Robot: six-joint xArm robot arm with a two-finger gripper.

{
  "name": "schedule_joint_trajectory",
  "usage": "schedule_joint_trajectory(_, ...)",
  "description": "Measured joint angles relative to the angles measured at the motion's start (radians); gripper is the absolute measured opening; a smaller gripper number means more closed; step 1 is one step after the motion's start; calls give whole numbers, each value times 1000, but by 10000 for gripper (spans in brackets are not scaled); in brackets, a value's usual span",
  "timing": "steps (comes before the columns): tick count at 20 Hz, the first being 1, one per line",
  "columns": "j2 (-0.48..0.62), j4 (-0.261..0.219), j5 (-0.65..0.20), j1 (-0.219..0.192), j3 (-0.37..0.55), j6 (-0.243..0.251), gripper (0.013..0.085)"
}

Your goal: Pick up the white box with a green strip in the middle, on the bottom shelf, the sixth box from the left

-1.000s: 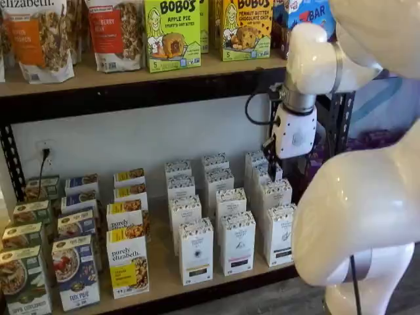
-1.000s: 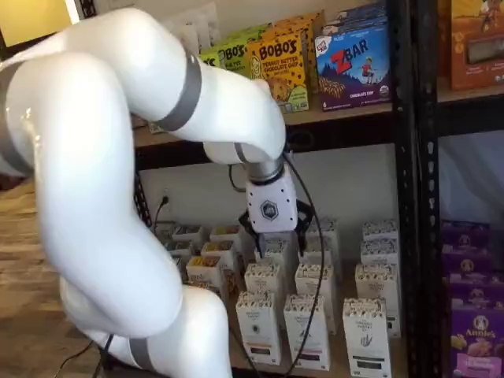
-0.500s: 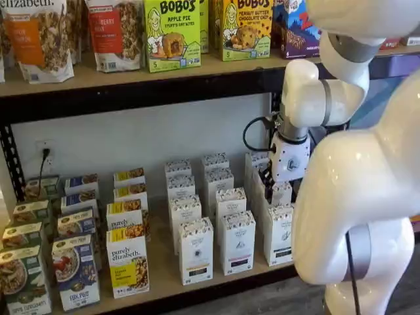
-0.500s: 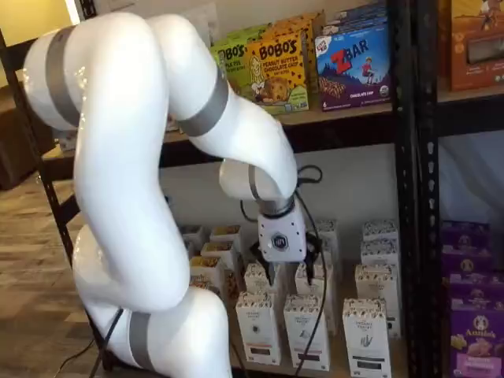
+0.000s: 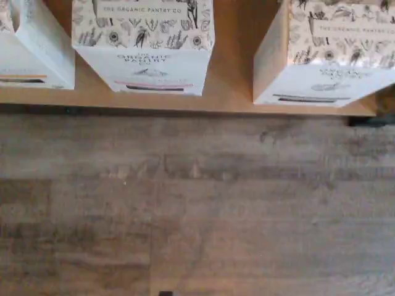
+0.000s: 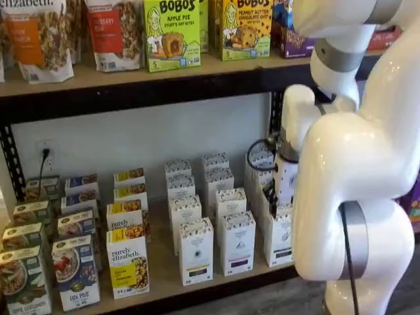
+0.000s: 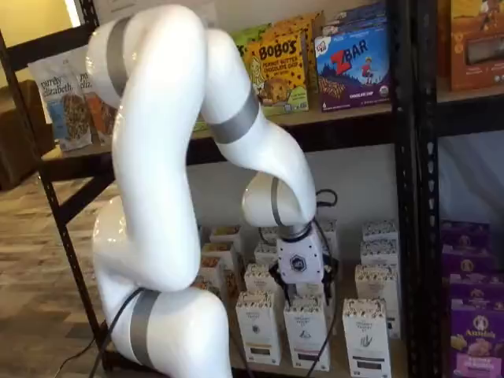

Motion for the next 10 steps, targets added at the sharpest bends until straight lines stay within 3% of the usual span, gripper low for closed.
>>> schedule_joint_trajectory(7,178,47,-91,-19,-97,-63,850)
schedule_joint_trajectory(10,229,34,-88,-23,-146,-54,850)
